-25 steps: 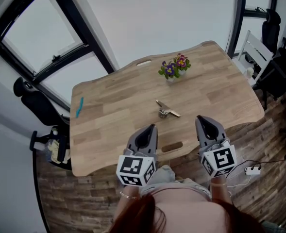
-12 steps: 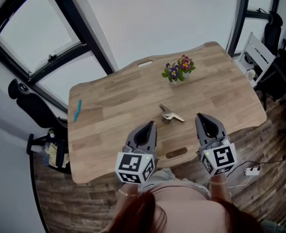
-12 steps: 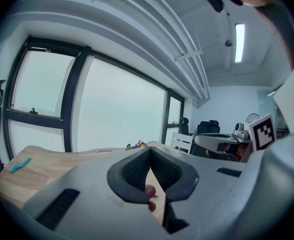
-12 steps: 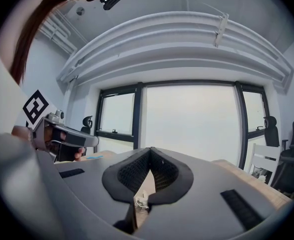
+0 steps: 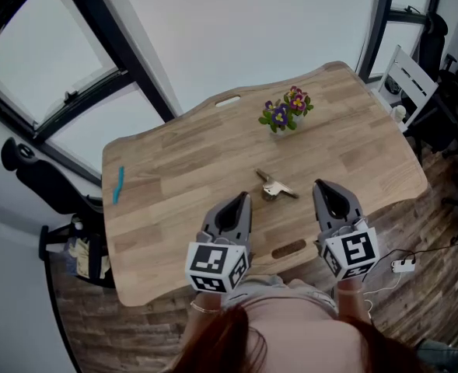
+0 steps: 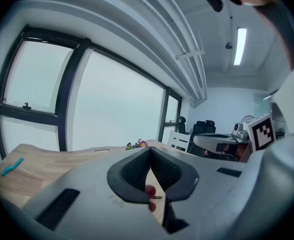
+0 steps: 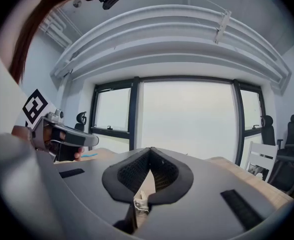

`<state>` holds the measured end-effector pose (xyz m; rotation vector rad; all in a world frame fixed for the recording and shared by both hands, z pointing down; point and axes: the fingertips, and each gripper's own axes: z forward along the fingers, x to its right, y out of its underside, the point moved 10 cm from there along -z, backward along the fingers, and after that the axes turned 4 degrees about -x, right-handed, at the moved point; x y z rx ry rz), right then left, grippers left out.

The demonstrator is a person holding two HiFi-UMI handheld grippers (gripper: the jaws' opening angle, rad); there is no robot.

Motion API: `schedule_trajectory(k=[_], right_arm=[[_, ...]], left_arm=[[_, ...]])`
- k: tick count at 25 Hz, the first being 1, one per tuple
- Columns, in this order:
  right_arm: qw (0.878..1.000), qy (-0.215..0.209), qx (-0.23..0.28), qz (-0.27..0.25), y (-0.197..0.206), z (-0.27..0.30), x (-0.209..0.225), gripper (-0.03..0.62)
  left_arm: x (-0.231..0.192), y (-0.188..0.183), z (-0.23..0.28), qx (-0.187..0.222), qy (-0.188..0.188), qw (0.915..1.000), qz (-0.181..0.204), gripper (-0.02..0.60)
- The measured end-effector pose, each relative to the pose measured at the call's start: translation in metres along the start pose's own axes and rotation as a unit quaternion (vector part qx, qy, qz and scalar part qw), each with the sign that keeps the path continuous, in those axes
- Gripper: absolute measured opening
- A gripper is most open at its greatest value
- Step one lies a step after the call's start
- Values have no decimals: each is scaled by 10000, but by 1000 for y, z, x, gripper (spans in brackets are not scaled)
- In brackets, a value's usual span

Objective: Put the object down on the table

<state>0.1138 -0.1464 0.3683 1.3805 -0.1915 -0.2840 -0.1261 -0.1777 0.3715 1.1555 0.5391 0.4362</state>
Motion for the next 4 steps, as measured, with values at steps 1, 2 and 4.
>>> schedule_trajectory(k=[1, 2, 4], right_arm=[[10000, 5, 0, 0, 0, 3, -2, 0], [10000, 12, -5, 1, 0, 6, -4, 0], [10000, 35, -22, 2, -1, 11, -8, 0]], left_arm=[[-3, -1, 1, -3, 20, 10000, 1, 2], [-7, -1, 2, -6, 39, 10000, 2, 2], [-15, -2, 4, -13, 74, 10000, 6, 2]])
